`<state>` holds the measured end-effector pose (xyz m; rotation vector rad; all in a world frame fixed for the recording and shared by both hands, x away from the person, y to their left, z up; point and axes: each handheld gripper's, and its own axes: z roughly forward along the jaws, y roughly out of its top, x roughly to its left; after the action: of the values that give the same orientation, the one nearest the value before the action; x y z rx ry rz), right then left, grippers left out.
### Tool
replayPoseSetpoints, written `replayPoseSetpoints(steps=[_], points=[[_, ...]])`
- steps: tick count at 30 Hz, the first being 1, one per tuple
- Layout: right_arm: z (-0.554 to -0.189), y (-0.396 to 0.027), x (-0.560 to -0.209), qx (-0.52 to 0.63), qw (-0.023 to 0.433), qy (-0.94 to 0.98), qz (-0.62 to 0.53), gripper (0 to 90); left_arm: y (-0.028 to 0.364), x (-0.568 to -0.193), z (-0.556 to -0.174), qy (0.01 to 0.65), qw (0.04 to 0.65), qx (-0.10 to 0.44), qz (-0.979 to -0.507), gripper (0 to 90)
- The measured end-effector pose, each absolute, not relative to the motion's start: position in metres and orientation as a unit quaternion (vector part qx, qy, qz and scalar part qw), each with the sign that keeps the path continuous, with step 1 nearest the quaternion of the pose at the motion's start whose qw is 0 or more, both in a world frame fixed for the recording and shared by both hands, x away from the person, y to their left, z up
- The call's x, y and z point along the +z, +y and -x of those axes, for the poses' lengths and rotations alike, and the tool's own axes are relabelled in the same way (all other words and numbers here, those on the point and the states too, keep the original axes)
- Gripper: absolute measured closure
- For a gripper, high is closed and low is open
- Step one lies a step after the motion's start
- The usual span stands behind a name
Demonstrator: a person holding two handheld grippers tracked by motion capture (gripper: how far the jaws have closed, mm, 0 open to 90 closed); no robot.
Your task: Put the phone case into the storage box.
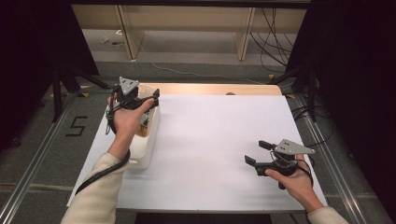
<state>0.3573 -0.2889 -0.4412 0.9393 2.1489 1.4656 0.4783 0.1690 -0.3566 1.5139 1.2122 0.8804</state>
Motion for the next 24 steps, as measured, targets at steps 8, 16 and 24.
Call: replayPoseSetpoints(steps=[8, 16, 24], points=[[-0.3573, -0.2889, -0.4412, 0.522, 0.186, 0.762, -0.334, 15.8, 0.1710, -0.3577, -0.4793, 0.502, 0.484, 0.363, -0.618, 11.4], [-0.3573, -0.2890, -0.4412, 0.521, 0.186, 0.763, -0.334, 15.8, 0.1735, -0.3586, -0.4802, 0.506, 0.482, 0.364, -0.616, 11.4], [-0.3574, -0.2889, -0.4412, 0.522, 0.185, 0.763, -0.334, 15.8, 0.1749, -0.3597, -0.4814, 0.509, 0.481, 0.364, -0.614, 11.4]])
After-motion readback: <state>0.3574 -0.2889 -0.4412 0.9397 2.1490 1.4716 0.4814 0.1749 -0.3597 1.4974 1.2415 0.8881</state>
